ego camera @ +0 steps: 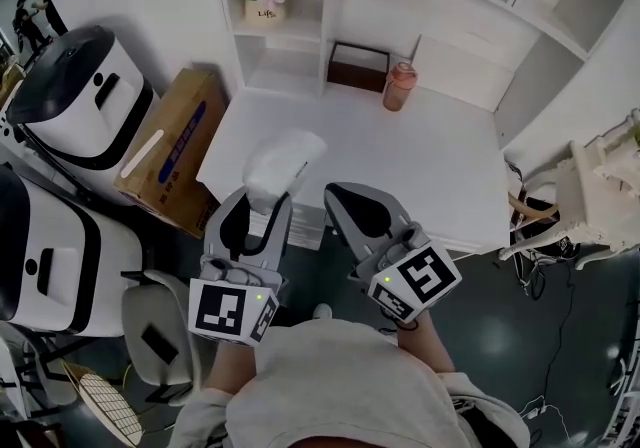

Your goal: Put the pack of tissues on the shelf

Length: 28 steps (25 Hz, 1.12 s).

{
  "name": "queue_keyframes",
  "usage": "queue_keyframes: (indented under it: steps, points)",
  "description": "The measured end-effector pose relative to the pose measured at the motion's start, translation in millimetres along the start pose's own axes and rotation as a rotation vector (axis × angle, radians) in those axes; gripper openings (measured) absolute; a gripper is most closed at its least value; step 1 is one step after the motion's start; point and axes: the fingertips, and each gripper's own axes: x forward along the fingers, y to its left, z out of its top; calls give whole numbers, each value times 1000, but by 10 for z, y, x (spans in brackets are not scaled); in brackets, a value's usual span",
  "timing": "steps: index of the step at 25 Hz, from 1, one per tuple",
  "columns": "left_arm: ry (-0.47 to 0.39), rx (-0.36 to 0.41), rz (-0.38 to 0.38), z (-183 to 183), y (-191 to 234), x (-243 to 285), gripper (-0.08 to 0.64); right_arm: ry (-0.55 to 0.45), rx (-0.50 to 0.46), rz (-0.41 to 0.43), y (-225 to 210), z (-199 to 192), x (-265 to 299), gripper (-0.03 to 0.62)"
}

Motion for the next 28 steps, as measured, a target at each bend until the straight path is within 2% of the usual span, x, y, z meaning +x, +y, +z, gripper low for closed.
queue_keyframes:
  steps: [8,15,28]
  points:
    - [21,6,-6,-45,-36,180,160,5,33,-6,-168,-79,-8,0]
    - [20,-4,-55,-108,-29,424,160,5,31,-62,-384,-94,35,0]
    - [31,-26,-89,-162,445,979,160,22,37,-105,-784,-100,626,0]
